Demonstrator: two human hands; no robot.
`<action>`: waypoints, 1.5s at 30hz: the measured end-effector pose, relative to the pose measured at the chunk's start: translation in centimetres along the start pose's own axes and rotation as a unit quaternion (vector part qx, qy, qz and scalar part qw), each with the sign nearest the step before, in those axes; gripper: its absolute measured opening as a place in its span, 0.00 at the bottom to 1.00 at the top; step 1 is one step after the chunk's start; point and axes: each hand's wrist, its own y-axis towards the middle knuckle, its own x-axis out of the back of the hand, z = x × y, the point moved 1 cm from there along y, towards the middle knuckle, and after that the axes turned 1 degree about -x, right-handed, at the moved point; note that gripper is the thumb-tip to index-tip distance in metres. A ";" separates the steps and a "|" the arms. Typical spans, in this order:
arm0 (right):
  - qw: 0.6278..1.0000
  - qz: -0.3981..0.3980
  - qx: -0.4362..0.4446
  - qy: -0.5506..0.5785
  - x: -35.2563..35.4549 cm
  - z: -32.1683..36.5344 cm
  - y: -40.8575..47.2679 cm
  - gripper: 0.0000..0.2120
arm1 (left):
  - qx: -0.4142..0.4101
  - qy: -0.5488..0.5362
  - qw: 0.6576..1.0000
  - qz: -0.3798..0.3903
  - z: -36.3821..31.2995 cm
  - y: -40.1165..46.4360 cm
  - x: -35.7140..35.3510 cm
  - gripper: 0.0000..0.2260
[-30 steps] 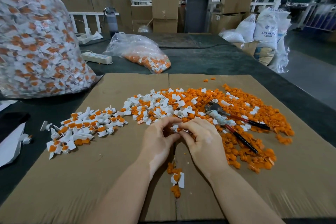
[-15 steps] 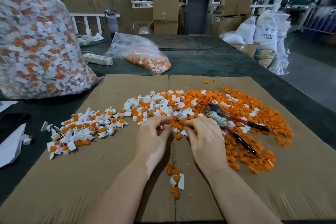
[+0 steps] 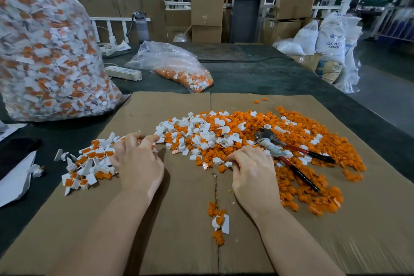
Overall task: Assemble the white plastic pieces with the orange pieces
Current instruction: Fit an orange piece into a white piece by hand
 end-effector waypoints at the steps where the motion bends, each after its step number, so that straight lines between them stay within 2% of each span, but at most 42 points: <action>1: 1.000 0.000 0.000 -0.004 0.0 0.0 0.0 0.10 | -0.009 -0.011 1.000 -0.009 -0.4 -0.2 -0.1 0.17; 3: 1.000 -0.004 0.005 -0.008 0.0 0.1 0.0 0.11 | -0.048 -0.040 0.998 -0.011 -1.2 -0.6 -0.5 0.16; 7: 0.999 -0.002 0.027 -0.027 -0.1 0.3 0.0 0.12 | -0.123 -0.100 0.986 0.043 -2.9 -1.0 -1.3 0.11; 11: 0.997 0.011 0.040 -0.061 -0.2 0.4 -0.2 0.11 | -0.145 -0.076 0.983 0.083 -3.5 -1.1 -1.9 0.13; 15: 0.997 0.011 0.038 -0.070 -0.4 0.4 0.0 0.10 | -0.153 -0.065 0.981 0.099 -3.6 -1.1 -2.1 0.12; 21: 0.996 0.019 0.042 -0.071 -0.5 0.4 -0.2 0.07 | -0.153 -0.135 0.976 0.072 -3.7 -1.3 -1.8 0.06; 26: 0.996 0.019 0.048 -0.069 -0.6 0.5 -0.1 0.06 | -0.169 -0.124 0.971 0.114 -4.0 -1.7 -2.2 0.10; 30: 0.996 0.013 0.052 -0.069 -0.6 0.5 -0.1 0.07 | -0.165 -0.141 0.970 0.104 -4.0 -1.7 -2.4 0.08; 35: 0.995 0.016 0.058 -0.078 -0.7 0.4 -0.2 0.06 | -0.161 -0.115 0.975 0.099 -4.0 -1.4 -2.7 0.14; 45: 0.996 0.026 0.051 -0.075 -0.6 0.6 -0.1 0.10 | -0.182 -0.131 0.965 0.136 -3.5 -1.1 -2.3 0.10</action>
